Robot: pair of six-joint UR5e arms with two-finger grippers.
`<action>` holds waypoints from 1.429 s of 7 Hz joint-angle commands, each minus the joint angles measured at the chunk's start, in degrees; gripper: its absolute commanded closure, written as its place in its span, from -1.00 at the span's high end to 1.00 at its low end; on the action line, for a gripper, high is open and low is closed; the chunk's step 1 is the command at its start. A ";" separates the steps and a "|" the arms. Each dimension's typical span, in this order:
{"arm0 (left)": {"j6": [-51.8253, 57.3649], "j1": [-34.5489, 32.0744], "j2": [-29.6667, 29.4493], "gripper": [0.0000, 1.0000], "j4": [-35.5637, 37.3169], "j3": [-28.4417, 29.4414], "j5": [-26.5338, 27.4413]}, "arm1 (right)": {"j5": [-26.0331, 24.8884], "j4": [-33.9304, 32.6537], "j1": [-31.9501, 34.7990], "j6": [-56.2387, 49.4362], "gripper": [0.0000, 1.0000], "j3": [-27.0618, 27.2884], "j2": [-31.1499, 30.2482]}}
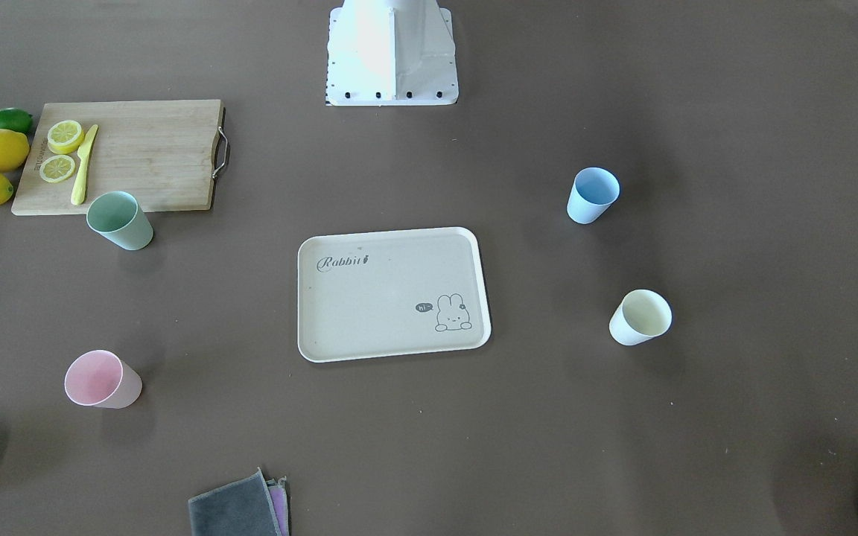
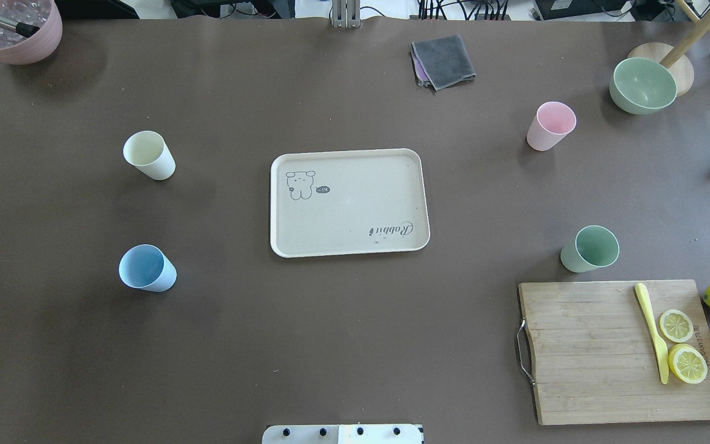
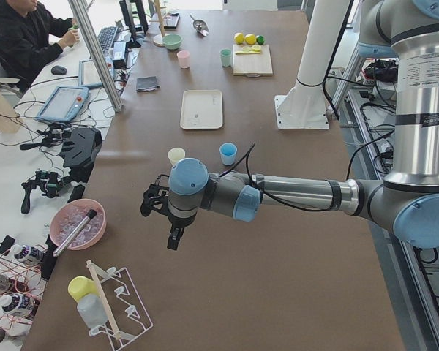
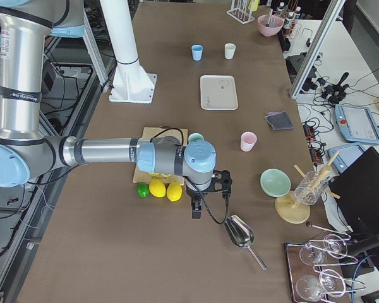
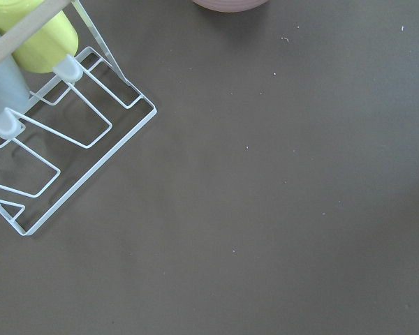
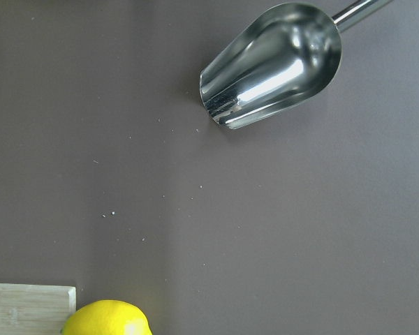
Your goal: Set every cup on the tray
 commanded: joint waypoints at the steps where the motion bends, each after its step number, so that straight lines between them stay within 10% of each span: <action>1: 0.06 0.00 0.00 0.95 0.00 0.00 0.00 | -0.05 0.07 0.00 0.00 1.00 0.00 0.00; 10: 0.15 0.00 0.09 0.95 -0.18 1.76 0.00 | -0.05 0.42 0.00 -0.09 1.00 0.44 0.00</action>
